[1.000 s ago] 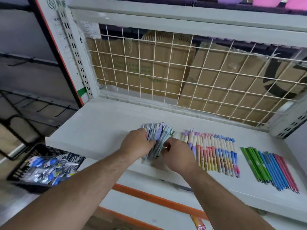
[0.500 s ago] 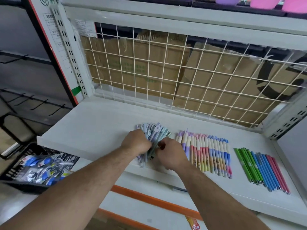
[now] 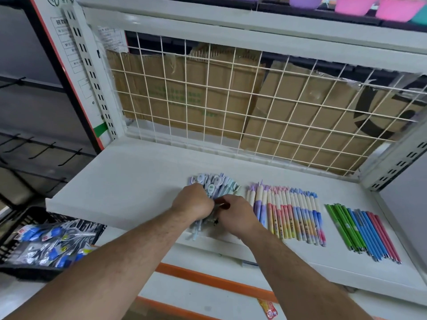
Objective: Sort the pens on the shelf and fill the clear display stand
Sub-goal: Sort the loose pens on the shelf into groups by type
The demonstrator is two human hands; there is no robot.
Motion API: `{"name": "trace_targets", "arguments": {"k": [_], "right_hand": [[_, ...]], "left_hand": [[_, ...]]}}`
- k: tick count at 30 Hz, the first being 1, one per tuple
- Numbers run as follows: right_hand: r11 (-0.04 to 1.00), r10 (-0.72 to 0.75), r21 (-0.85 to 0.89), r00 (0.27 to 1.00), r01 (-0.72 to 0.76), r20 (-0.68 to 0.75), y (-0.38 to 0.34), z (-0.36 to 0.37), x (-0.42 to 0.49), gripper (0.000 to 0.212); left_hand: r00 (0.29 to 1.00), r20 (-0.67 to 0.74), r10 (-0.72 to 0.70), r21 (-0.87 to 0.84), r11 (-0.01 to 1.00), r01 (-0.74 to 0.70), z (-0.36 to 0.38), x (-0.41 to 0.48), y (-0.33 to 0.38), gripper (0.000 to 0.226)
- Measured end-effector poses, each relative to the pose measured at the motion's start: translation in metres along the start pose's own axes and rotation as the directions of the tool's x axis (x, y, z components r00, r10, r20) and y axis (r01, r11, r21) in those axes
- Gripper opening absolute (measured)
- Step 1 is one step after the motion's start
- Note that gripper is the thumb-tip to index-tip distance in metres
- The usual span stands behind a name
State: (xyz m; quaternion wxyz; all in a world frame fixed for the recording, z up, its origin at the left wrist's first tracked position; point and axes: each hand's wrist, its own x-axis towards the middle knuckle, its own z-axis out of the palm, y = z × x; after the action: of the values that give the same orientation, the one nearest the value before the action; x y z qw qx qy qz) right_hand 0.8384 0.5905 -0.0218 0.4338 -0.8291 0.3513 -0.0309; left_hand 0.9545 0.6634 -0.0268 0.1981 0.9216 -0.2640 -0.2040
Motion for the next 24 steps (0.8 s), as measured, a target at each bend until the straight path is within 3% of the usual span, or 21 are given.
{"name": "trace_targets", "arguments": {"k": [6, 12, 18, 24], "right_hand": [[0.986, 0.076, 0.15, 0.995, -0.065, -0.065, -0.003, 0.009, 0.004, 0.023], [0.958, 0.122, 0.271, 0.988, -0.092, -0.096, -0.014, 0.015, 0.008, 0.012], [0.991, 0.132, 0.031, 0.981, -0.129, -0.14, -0.02, 0.026, 0.012, 0.012], [0.956, 0.108, -0.263, 0.99, -0.128, -0.092, -0.029, 0.042, 0.014, 0.029]], "left_hand": [[0.999, 0.035, 0.032, -0.105, 0.994, -0.028, -0.008, 0.0, -0.007, 0.014], [0.997, 0.024, 0.072, -0.233, 0.97, -0.064, -0.022, 0.0, -0.012, 0.041], [0.998, 0.032, 0.053, -0.252, 0.967, -0.043, -0.028, 0.001, -0.023, 0.026], [0.996, 0.046, 0.071, -0.242, 0.968, -0.058, -0.034, 0.002, -0.033, 0.026]]}}
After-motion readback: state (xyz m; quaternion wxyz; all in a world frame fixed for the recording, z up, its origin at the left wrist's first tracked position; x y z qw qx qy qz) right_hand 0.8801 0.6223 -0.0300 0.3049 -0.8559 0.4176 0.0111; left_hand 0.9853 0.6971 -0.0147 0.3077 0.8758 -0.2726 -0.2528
